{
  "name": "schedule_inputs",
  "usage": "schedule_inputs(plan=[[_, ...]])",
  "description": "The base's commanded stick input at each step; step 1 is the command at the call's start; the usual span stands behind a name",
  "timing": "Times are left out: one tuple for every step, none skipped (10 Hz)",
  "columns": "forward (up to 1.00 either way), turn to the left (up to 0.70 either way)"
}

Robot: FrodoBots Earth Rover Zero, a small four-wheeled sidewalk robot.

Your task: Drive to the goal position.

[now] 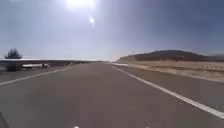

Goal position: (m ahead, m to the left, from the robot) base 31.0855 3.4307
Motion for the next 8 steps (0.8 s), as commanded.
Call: schedule_inputs(plan=[[1.0, 0.0], [1.0, 0.0], [1.0, 0.0], [1.0, 0.0], [1.0, 0.0], [1.0, 0.0], [1.0, 0.0], [1.0, 0.0]])
